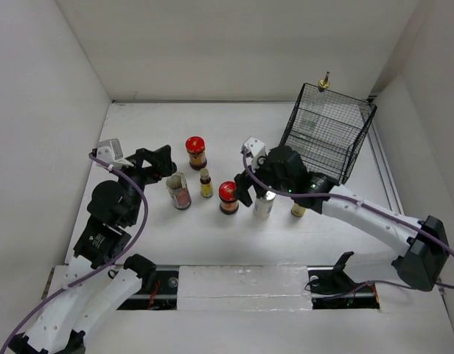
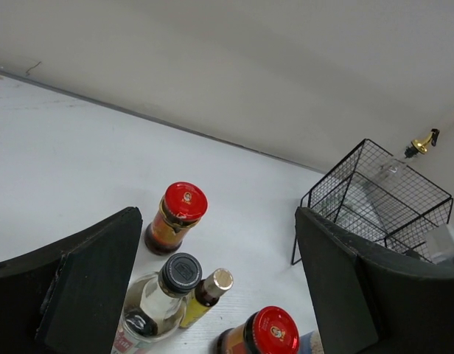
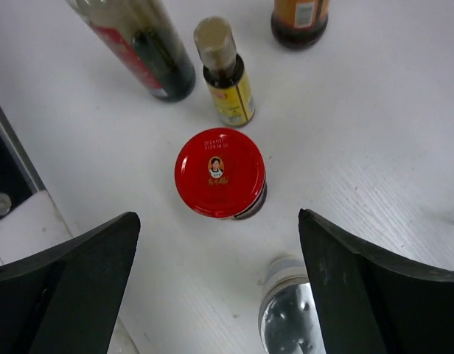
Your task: Organize the condiment bottles
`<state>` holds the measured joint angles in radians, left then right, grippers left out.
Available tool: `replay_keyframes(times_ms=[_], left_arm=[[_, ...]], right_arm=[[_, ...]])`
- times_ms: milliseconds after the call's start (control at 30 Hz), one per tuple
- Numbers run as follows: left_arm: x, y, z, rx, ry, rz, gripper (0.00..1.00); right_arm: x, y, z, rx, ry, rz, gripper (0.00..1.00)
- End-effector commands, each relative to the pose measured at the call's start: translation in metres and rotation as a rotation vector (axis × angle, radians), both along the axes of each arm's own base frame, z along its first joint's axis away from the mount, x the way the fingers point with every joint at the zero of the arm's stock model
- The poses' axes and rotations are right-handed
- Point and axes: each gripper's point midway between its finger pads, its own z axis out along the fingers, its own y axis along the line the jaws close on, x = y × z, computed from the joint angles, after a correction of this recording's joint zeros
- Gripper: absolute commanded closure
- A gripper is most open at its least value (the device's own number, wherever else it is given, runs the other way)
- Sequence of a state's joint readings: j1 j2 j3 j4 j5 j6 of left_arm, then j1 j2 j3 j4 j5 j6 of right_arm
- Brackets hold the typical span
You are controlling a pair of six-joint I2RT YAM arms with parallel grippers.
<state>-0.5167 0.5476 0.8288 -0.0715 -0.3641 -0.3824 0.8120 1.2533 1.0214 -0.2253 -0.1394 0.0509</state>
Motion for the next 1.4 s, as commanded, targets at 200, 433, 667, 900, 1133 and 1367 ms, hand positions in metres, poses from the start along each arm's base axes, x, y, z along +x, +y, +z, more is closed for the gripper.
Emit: replay_keyframes(times_ms=[200,433,667,900,1133,1367], left_arm=[[0.000,0.001,0.014,-0.025,-0.043,0.004,0.19],[-0.002,-0.002,0.018,-0.028,-0.053,-0.018,0.19],[-0.003,-0.004,0.019,-0.028,-0.055,-0.028,0.19],[-0.002,-0.006,0.014,-0.022,-0.046,-0.037,0.19],[-0.005,-0.007,0.017,-0.026,-0.056,-0.048,0.19],[-0.007,-0.005,0.018,-0.020,-0.063,-0.047,0.19]], right_arm=[[0.010,-0.049,-0.003,-0.127,-0.018,-0.287,0.03],[0.001,-0.074,-0.021,-0.131,0.055,-0.339,0.01],[-0.013,-0.065,-0.042,-0.158,0.139,-0.284,0.01],[-0.003,-0.063,-0.050,-0.154,0.132,-0.329,0.03],[0.002,-0.062,-0.054,-0.158,0.134,-0.350,0.33],[0.013,-0.065,0.028,0.003,-0.039,-0.377,0.50]])
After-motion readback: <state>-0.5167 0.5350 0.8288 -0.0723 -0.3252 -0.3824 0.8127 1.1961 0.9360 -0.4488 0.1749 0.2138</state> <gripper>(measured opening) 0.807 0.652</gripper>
